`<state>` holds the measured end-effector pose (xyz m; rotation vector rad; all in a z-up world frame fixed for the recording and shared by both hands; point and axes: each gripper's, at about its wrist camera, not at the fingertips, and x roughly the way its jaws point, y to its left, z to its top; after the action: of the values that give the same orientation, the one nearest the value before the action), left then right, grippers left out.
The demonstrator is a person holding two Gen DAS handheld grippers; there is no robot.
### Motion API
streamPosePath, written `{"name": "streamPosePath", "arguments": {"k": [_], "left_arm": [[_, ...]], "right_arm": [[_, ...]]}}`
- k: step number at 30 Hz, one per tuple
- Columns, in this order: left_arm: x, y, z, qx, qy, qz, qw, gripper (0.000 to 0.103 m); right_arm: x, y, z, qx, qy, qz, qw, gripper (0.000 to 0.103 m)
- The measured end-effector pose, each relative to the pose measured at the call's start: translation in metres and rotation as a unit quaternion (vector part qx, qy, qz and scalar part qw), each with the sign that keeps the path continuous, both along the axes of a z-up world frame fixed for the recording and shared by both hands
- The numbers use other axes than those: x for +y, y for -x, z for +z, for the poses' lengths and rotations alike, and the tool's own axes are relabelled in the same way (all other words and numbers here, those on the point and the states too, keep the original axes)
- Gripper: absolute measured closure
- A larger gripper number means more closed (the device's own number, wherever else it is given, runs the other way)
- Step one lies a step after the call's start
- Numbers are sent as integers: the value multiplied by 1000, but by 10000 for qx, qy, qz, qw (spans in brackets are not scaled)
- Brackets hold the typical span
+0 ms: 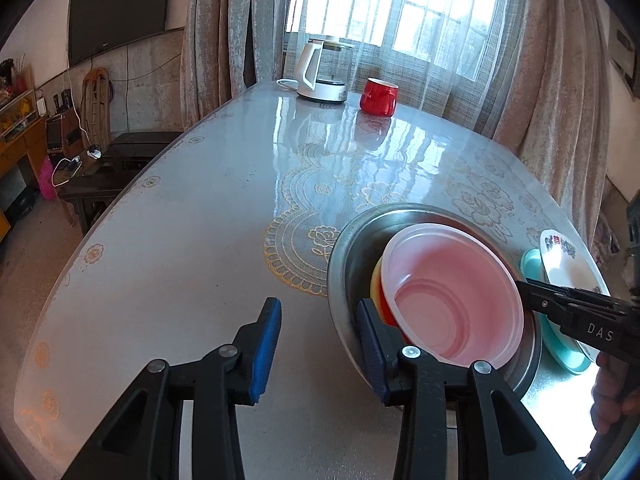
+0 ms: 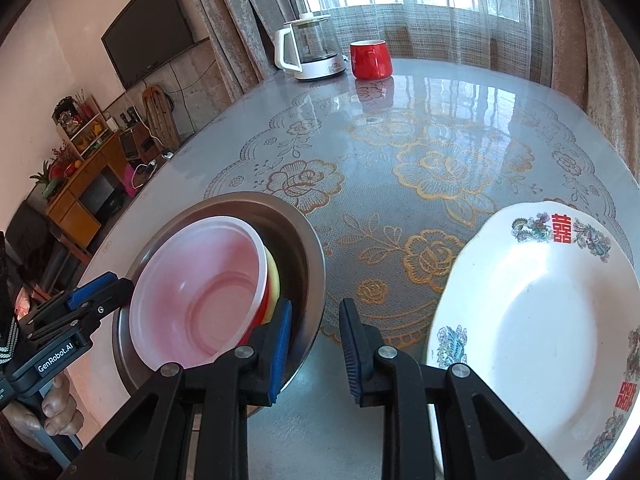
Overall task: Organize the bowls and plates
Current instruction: 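Move the right gripper onto the rim of the steel bowl, then close the right gripper on the steel bowl rim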
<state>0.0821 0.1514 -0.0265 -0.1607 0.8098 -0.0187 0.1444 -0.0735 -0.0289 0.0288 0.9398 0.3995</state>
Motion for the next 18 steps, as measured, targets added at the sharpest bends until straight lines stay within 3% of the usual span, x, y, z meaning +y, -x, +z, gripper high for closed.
{"name": "streamPosePath", "arguments": {"k": [5,18], "left_arm": [[-1,-6,-6,61,163,-131,9998,70],[-3,-12,-4,-91,-65,-375,9992,75]], "right_arm": [[9,0,-7,60,121,130,9998,79],[14,-7,-10,132,311,336,9989,79]]}}
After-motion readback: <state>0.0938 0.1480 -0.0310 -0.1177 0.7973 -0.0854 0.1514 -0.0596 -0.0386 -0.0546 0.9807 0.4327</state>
